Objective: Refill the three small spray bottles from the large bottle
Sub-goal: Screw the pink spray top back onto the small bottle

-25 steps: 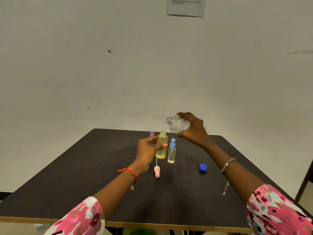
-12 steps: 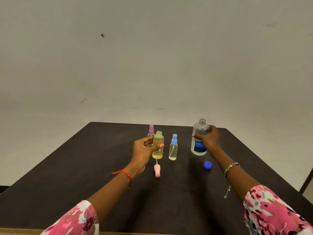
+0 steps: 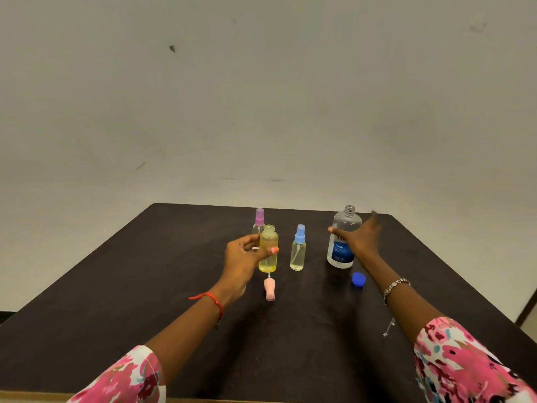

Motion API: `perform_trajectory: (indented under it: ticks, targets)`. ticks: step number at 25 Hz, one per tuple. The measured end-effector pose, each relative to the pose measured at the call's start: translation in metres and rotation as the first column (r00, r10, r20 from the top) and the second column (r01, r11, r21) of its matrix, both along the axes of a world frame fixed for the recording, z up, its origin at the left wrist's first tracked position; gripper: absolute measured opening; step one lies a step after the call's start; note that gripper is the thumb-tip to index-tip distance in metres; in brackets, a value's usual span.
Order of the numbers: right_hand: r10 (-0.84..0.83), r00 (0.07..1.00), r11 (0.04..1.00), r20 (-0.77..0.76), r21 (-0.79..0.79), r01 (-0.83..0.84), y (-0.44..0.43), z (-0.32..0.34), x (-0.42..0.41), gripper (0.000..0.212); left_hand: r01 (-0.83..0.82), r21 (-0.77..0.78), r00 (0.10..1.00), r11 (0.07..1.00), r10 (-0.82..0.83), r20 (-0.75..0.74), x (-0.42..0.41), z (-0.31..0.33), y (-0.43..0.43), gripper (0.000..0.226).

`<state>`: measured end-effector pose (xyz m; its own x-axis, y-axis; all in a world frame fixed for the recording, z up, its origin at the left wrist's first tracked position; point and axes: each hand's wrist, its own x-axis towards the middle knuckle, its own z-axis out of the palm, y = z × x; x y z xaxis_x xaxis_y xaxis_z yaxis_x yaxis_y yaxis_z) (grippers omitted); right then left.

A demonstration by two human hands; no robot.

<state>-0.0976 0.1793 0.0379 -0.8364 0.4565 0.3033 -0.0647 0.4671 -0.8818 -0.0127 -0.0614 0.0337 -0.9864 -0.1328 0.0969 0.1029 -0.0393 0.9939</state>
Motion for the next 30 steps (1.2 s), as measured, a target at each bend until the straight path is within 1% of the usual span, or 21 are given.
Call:
perform_trajectory:
  ticks: [1, 2, 3, 4, 5, 6, 8, 10, 12, 14, 15, 17, 18, 19, 21, 22, 23, 24, 26, 28, 30]
  targets:
    - [-0.055, 0.992, 0.997, -0.113, 0.057, 0.061, -0.004, 0.003, 0.005, 0.082, -0.003, 0.003, 1.0, 1.0, 0.003, -0.001, 0.001, 0.001, -0.001, 0.045]
    - [-0.041, 0.966, 0.989, -0.257, 0.129, 0.076, -0.009, 0.005, 0.01, 0.066, -0.008, 0.006, 1.0, 1.0, 0.008, -0.003, 0.002, 0.001, -0.001, 0.045]
    - [0.067, 0.933, 0.974, -0.353, 0.226, 0.015, -0.016, 0.007, 0.016, 0.046, -0.016, 0.009, 1.0, 1.0, 0.016, -0.003, 0.003, 0.002, -0.003, 0.046]
    - [0.249, 0.898, 0.931, -0.363, 0.344, -0.119, -0.023, 0.008, 0.022, 0.03, -0.026, 0.014, 1.0, 1.0, 0.026, -0.002, 0.003, 0.003, -0.004, 0.047]
    - [0.429, 0.853, 0.848, -0.298, 0.458, -0.266, -0.031, 0.008, 0.03, 0.021, -0.039, 0.021, 0.999, 0.999, 0.039, -0.001, 0.004, 0.003, -0.006, 0.048]
    - [0.558, 0.813, 0.744, -0.169, 0.536, -0.399, -0.04, 0.006, 0.036, 0.019, -0.051, 0.028, 0.999, 0.998, 0.051, -0.004, 0.006, 0.004, -0.007, 0.048]
    - [0.677, 0.721, 0.524, 0.148, 0.59, -0.614, -0.059, 0.003, 0.047, 0.022, -0.072, 0.033, 0.997, 0.997, 0.072, -0.016, 0.01, 0.006, -0.011, 0.046]
    - [0.66, 0.632, 0.311, 0.406, 0.618, -0.722, -0.081, -0.005, 0.053, 0.034, -0.088, 0.03, 0.996, 0.996, 0.089, -0.027, 0.014, 0.008, -0.016, 0.044]
    - [0.58, 0.58, 0.142, 0.572, 0.63, -0.764, -0.1, -0.017, 0.052, 0.042, -0.098, 0.029, 0.994, 0.995, 0.099, -0.039, 0.018, 0.01, -0.02, 0.044]
    - [0.508, 0.575, 0.048, 0.641, 0.645, -0.763, -0.11, -0.028, 0.049, 0.038, -0.105, 0.02, 0.993, 0.994, 0.106, -0.047, 0.02, 0.011, -0.023, 0.046]
    - [0.489, 0.579, 0.033, 0.653, 0.649, -0.76, -0.113, -0.031, 0.048, 0.033, -0.112, 0.016, 0.992, 0.994, 0.113, -0.051, 0.021, 0.012, -0.024, 0.047]
    - [0.493, 0.596, 0.081, 0.634, 0.649, -0.757, -0.113, -0.032, 0.049, 0.027, -0.12, 0.019, 0.991, 0.993, 0.121, -0.056, 0.023, 0.014, -0.026, 0.046]
    - [0.536, 0.607, 0.15, 0.587, 0.641, -0.752, -0.111, -0.029, 0.051, 0.024, -0.121, 0.022, 0.991, 0.992, 0.122, -0.06, 0.023, 0.014, -0.027, 0.045]
    - [0.601, 0.626, 0.259, 0.497, 0.62, -0.741, -0.108, -0.023, 0.052, 0.022, -0.117, 0.023, 0.991, 0.993, 0.119, -0.064, 0.024, 0.014, -0.028, 0.044]
    - [0.686, 0.699, 0.531, 0.202, 0.518, -0.671, -0.103, -0.003, 0.055, 0.019, -0.106, 0.025, 0.992, 0.994, 0.107, -0.066, 0.024, 0.015, -0.027, 0.043]
    - [0.678, 0.733, 0.648, 0.044, 0.436, -0.625, -0.101, 0.011, 0.057, 0.019, -0.102, 0.025, 0.993, 0.994, 0.103, -0.065, 0.024, 0.015, -0.026, 0.044]
    - [0.643, 0.761, 0.738, -0.087, 0.336, -0.585, -0.1, 0.027, 0.058, 0.018, -0.097, 0.025, 0.993, 0.995, 0.099, -0.064, 0.024, 0.016, -0.025, 0.045]
    - [0.597, 0.781, 0.799, -0.184, 0.231, -0.556, -0.1, 0.044, 0.059, 0.019, -0.093, 0.025, 0.994, 0.995, 0.094, -0.059, 0.024, 0.016, -0.023, 0.046]
    - [0.516, 0.796, 0.852, -0.315, 0.093, -0.516, -0.102, 0.078, 0.063, 0.022, -0.081, 0.018, 0.995, 0.997, 0.082, -0.051, 0.025, 0.018, -0.019, 0.049]
    - [0.492, 0.782, 0.86, -0.383, 0.071, -0.506, -0.104, 0.102, 0.068, 0.024, -0.066, 0.008, 0.997, 0.998, 0.067, -0.048, 0.026, 0.019, -0.015, 0.052]
    - [0.508, 0.763, 0.853, -0.4, 0.106, -0.512, -0.105, 0.113, 0.071, 0.024, -0.051, 0.003, 0.997, 0.999, 0.051, -0.053, 0.028, 0.021, -0.011, 0.053]
